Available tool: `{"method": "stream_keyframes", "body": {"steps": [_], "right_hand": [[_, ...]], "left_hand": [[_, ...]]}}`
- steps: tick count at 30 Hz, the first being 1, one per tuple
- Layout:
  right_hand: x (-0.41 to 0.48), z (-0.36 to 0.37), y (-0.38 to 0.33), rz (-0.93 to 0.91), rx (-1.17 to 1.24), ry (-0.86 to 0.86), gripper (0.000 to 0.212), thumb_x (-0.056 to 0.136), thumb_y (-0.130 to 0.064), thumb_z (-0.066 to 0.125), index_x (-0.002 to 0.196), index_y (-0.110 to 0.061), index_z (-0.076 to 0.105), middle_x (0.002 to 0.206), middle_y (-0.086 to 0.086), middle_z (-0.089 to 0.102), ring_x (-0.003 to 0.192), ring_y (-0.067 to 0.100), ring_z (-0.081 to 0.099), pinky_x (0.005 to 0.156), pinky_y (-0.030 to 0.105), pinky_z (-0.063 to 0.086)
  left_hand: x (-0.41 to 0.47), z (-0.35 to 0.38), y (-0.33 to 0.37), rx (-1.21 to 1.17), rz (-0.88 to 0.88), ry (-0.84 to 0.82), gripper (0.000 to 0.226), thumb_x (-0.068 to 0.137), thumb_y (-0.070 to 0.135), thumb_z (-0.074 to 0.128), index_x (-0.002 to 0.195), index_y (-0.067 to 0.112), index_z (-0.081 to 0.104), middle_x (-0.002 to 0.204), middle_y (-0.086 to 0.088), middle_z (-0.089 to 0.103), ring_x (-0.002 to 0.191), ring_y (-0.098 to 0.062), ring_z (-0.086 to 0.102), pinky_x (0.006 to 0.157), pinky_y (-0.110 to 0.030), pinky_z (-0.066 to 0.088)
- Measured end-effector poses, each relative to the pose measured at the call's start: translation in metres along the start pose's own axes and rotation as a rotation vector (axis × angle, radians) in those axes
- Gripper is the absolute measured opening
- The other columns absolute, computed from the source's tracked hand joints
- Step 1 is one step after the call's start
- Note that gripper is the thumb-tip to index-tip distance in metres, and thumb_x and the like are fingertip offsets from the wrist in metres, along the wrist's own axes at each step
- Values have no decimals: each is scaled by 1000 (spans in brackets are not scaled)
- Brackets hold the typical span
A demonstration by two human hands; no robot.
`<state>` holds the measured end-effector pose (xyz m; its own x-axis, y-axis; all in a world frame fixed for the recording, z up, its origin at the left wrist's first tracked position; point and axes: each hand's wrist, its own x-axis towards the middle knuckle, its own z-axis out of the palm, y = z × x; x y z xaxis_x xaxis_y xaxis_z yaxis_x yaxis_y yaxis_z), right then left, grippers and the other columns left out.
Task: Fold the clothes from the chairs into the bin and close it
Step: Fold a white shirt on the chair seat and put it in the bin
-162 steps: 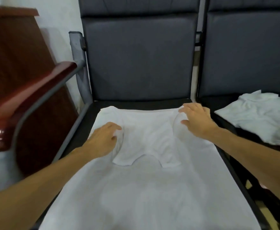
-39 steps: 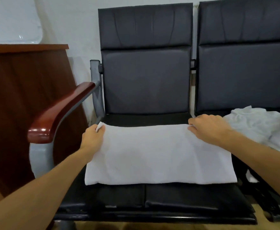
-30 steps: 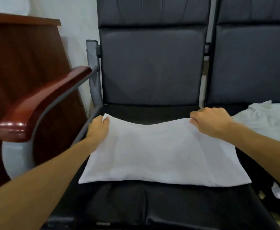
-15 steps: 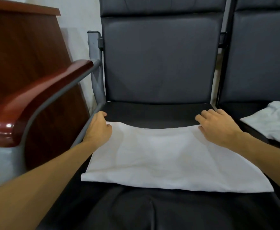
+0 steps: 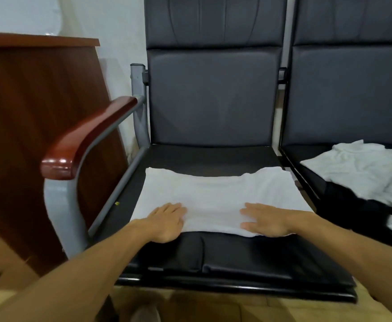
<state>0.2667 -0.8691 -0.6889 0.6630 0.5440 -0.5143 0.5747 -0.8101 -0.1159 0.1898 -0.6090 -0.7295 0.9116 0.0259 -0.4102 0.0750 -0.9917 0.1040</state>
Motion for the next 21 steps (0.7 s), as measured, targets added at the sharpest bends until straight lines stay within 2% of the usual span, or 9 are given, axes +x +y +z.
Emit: {"method": "stream_keyframes", "body": {"steps": [4,6,8,9,11,13,15,18,21], "right_hand": [[-27,6,-6,-18,94,-52,63,102,-48,33,155,-21,14,163,-3,4,149,13,4,119,30,3],[-40,9,-9,-30,143,-22,55,103,-43,36,151,-18,28,159,-3,21,146,16,19,119,29,11],[-48,16,-8,-61,211,67,38,104,-35,34,128,-15,56,136,-2,52,126,16,47,115,33,25],[-52,19,-9,-69,235,106,34,104,-32,33,115,-18,61,123,-5,59,114,13,52,112,34,31],[-55,25,-9,-71,222,157,35,104,-33,31,121,-20,59,126,-5,57,117,14,51,109,32,34],[-53,28,-9,-65,191,192,37,104,-36,31,124,-19,58,129,-3,56,118,17,50,106,32,36],[-51,28,-12,-47,162,225,37,103,-34,32,118,-15,60,124,0,59,113,19,52,102,32,39],[-45,25,-15,-27,117,257,32,103,-23,34,121,-15,60,128,2,57,117,21,51,103,30,38],[-38,25,-13,-5,103,278,28,101,-19,36,116,-19,60,123,1,57,111,21,52,95,29,41]], "left_hand": [[-23,-7,-1,-59,26,-107,50,106,29,18,155,20,9,163,0,3,149,-17,3,121,-32,3],[-37,-8,4,-34,49,-91,50,105,29,21,154,22,15,162,0,12,148,-21,11,121,-38,9],[-52,-9,11,25,64,-5,48,104,29,26,151,23,25,156,0,27,141,-25,24,116,-43,21],[-57,-9,13,39,73,39,46,103,28,28,149,22,31,151,0,33,137,-25,29,113,-43,25],[-61,-9,14,-6,99,106,42,102,26,30,143,22,41,145,0,42,133,-25,35,111,-41,28],[-61,-9,10,-120,92,181,39,104,23,31,138,19,49,142,0,47,130,-22,40,111,-33,29],[-58,-8,0,-137,42,264,34,103,16,36,132,17,55,136,-4,50,124,-20,45,106,-27,32],[-50,-6,-18,-22,-145,308,37,98,7,43,131,21,53,134,-8,45,121,-23,45,104,-33,39],[-51,-4,-26,54,-396,355,42,99,28,47,138,14,40,139,-12,38,129,-29,38,106,-40,38]]}}
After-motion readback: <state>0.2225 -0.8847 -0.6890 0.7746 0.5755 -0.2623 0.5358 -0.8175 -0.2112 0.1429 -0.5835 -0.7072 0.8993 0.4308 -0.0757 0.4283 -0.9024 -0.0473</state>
